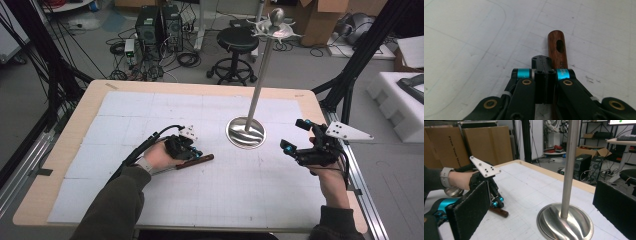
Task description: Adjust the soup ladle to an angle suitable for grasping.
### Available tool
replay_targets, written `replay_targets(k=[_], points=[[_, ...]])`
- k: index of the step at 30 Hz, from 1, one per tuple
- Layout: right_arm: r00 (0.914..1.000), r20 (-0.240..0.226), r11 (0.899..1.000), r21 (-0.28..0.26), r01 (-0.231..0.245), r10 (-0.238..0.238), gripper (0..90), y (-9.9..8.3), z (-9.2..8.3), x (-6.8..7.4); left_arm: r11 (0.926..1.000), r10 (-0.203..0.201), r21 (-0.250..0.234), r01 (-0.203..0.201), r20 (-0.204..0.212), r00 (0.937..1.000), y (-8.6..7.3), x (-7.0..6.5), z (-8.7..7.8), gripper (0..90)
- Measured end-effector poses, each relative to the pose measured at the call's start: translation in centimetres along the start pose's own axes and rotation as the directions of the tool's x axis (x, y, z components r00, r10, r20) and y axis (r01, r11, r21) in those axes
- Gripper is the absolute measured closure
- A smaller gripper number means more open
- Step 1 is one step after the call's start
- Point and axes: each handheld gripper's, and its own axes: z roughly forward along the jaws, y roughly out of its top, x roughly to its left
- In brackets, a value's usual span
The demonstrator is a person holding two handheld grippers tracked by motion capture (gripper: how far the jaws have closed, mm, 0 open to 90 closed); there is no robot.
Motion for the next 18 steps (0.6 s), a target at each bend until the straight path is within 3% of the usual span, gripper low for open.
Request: replay_targets(k=[13, 18], points=[[0.9999, -0.013, 1.0, 0.0, -0.006, 0.006, 0.3, -0.1, 0.0, -0.1, 0.9978, 0.066, 0.005, -0.066, 0.047, 0.9967, 0.0, -2.0, 0.2, 89.8], [0.9999, -0.014, 1.0, 0.0, -0.006, 0.006, 0.3, -0.1, 0.0, -0.1, 0.9968, 0.08, 0.005, -0.08, 0.056, 0.9952, 0.1, -1.9, 0.2, 89.7]])
